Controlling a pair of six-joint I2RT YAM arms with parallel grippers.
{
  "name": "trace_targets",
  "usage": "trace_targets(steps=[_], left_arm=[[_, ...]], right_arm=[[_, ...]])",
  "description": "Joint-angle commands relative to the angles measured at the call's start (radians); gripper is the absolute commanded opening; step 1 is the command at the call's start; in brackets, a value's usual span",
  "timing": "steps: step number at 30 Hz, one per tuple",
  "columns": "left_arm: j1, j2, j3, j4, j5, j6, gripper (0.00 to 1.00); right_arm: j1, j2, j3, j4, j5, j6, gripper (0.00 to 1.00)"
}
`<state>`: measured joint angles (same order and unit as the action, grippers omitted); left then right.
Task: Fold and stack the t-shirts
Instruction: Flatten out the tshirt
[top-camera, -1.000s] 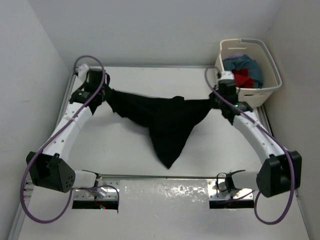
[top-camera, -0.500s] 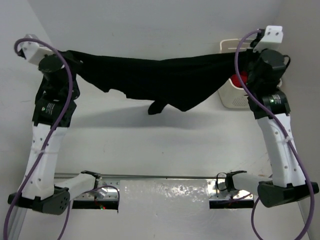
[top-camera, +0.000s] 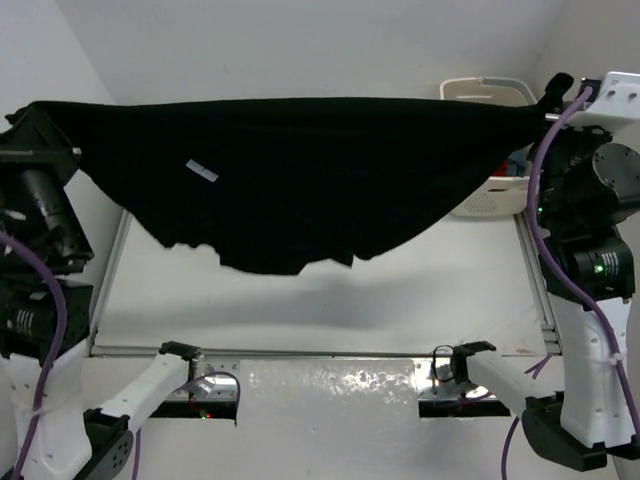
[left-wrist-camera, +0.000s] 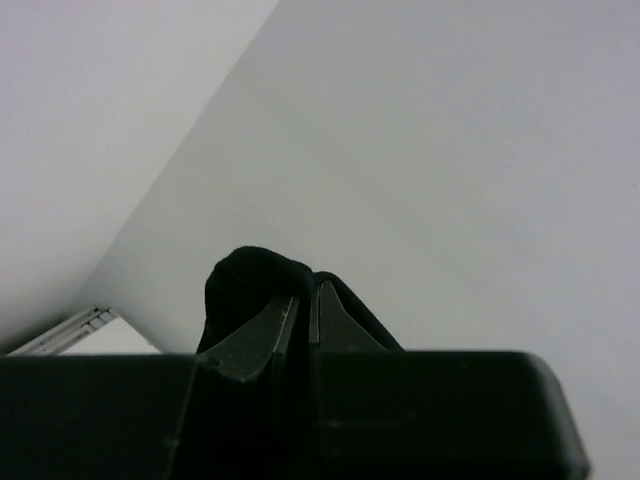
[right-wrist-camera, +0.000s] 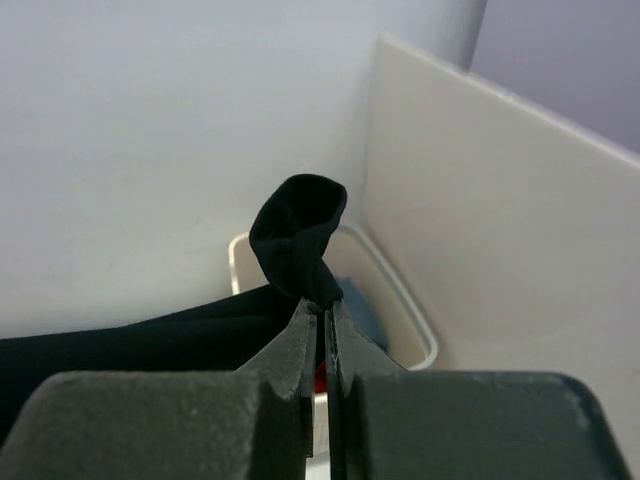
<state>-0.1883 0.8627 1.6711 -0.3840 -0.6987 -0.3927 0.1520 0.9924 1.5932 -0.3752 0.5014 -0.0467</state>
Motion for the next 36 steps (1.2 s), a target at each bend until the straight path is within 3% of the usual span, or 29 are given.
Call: trace_targets(steps=[1,5,8,10,13,14,15,16,17,18,22,25,29,31,32,36], left_arm=[[0.01,0.163,0.001,-0.036,-0.07,0.02,0.0],[0.032,0.377,-0.025,-0.026,-0.049,0.026,0.0],[0.116,0.549,-0.065,0.037,0.111,0.017,0.0],[0.142,0.637,-0.089,0.13,0.186,0.032,0.05],[0.153,0.841,-0.032,0.099,0.281,0.063,0.69],[0.153,0.939,0.049,0.067,0.306,0.064,0.99],[0.153,0.984,0.091,0.028,0.309,0.057,0.99],[0.153,1.019,0.129,-0.036,0.314,0.052,1.0],[0.154,1.067,0.185,-0.061,0.323,0.049,1.0],[0.156,1.076,0.194,-0.075,0.344,0.042,1.0],[0.155,1.033,0.141,-0.078,0.406,0.029,1.0],[0.155,0.946,0.046,-0.131,0.407,-0.026,1.0],[0.155,0.746,-0.256,-0.164,0.41,-0.164,1.0],[0.156,0.679,-0.38,-0.15,0.473,-0.245,1.0],[0.156,0.618,-0.502,-0.138,0.494,-0.268,1.0],[0.151,0.513,-0.755,-0.037,0.677,-0.314,1.0]], right_arm=[[-0.011,0.058,-0.077,-0.15,0.054,0.106,0.0],[-0.012,0.149,-0.209,-0.234,-0.046,0.24,0.0],[-0.012,0.262,-0.315,-0.263,-0.128,0.294,0.0],[-0.012,0.313,-0.413,-0.223,-0.196,0.337,0.08],[-0.008,0.373,-0.521,-0.112,-0.294,0.331,0.4],[-0.003,0.377,-0.539,-0.093,-0.335,0.308,0.52],[0.004,0.377,-0.539,-0.084,-0.336,0.291,0.53],[0.026,0.376,-0.535,-0.082,-0.362,0.277,0.64],[0.04,0.374,-0.529,-0.085,-0.362,0.26,0.67],[0.058,0.367,-0.524,-0.085,-0.363,0.219,0.69],[0.188,0.35,-0.532,-0.094,-0.42,0.117,0.99],[0.317,0.351,-0.556,-0.07,-0.495,0.024,0.99],[0.519,0.417,-0.555,-0.042,-0.527,-0.118,0.99],[0.654,0.459,-0.543,-0.025,-0.532,-0.186,0.99],[0.691,0.507,-0.535,-0.022,-0.531,-0.243,0.99],[0.819,0.641,-0.463,-0.007,-0.532,-0.324,0.97]])
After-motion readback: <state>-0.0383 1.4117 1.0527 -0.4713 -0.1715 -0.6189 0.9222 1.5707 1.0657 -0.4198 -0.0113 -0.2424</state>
